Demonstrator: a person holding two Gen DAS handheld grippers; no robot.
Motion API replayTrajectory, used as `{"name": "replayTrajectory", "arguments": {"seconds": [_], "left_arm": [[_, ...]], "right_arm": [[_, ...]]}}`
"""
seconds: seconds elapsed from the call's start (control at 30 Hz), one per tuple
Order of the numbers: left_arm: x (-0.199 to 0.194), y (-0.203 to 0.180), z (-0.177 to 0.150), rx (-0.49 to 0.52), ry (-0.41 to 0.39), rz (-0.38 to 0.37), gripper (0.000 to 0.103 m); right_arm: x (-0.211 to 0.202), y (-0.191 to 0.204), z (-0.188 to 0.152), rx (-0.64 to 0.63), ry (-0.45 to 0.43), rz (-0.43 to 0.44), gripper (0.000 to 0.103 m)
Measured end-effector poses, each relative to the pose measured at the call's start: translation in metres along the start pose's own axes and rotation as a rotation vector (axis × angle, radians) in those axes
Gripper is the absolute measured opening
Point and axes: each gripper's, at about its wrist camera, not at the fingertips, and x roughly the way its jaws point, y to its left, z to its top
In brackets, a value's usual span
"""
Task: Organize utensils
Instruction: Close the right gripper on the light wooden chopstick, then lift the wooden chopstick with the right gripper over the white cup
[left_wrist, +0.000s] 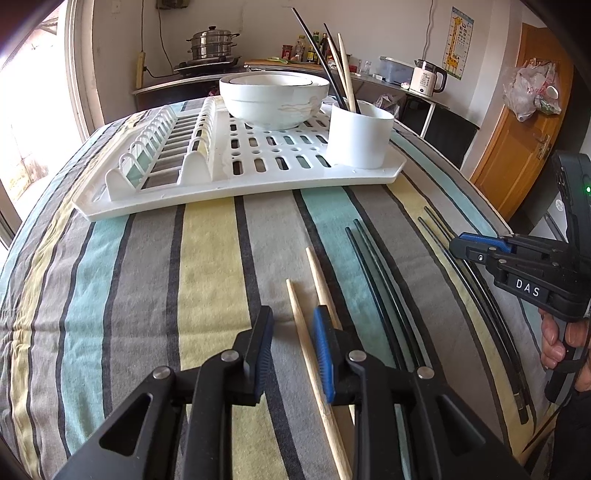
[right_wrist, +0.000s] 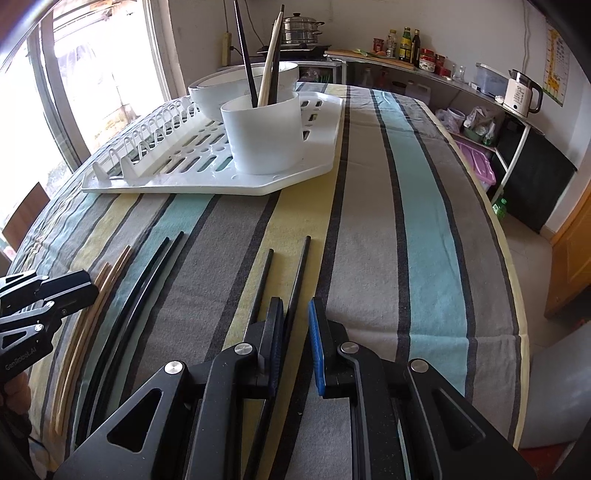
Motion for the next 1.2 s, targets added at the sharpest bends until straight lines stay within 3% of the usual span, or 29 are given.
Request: {"name": "replayTrajectory", "arguments": {"seconds": [0.23,0.37,0.43,0.6,0.77,1.2], "left_arm": [[0.005,-0.005,0.005,0.028,0.006,0.03,0.023],[0.007,-0.005,0.008,0.04,0.005,0.038,0.009],[0.008,-0.005,0.009,0.045,0.006,0.036,0.007],[0.009,-0.006,0.011,0.073,0.008,0.035,0.005],[-0.001,-0.001,0.019,0.075,-0.024,0.023,0.005],[-0.065,0.019,0.056,0.026,-0.199,-0.032,0.005]], "right_arm": [[0.01,-0.001,0.014,-0.004,0.033,-0.015,0.015],[0.012,-0.002,0.018,-0.004,0.041,-0.016,0.013],[0.013,-0.003,0.019,0.0,0.043,-0.018,0.006],[0.01,-0.006,0.02,0.025,0.028,0.007,0.005],[-0.016,-0.011,0.026,0.05,-0.056,0.021,0.004],[-0.103,-0.015,0.043,0.1,-0.327,0.059,0.004]]}}
